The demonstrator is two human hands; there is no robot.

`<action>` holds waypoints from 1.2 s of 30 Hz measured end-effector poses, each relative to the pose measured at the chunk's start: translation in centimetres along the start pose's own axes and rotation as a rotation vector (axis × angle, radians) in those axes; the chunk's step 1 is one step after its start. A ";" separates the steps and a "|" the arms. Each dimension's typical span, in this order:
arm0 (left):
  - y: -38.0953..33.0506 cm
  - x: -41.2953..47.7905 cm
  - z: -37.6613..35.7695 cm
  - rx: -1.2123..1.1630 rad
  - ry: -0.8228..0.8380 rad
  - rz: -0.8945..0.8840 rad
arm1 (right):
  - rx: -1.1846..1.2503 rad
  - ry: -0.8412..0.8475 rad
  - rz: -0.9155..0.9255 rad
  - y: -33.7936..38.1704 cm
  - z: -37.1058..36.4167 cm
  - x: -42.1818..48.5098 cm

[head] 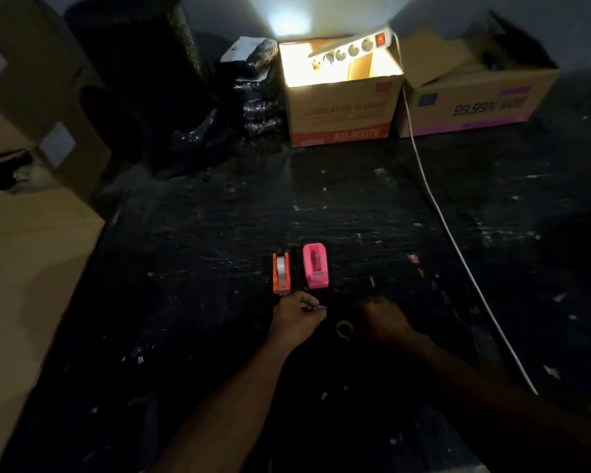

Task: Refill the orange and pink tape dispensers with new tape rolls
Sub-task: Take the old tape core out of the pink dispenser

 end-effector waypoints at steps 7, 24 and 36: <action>0.4 0.6 0.9 0.001 -0.016 0.037 | -0.266 0.009 0.026 2.8 -1.8 0.3; -3.4 1.7 0.9 -0.267 0.100 0.054 | 1.059 -0.115 -0.189 0.5 3.5 3.3; -3.9 1.4 0.4 -0.314 0.163 0.049 | 1.080 -0.123 -0.198 -0.1 4.6 2.3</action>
Point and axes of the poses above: each hand's wrist, its own x-axis towards the middle knuckle, its own z-axis out of the back of the hand, y = z × x, the point moved 3 cm from there along x, towards the middle knuckle, and after that the axes turned 6 degrees about -y, right-handed, at the moved point
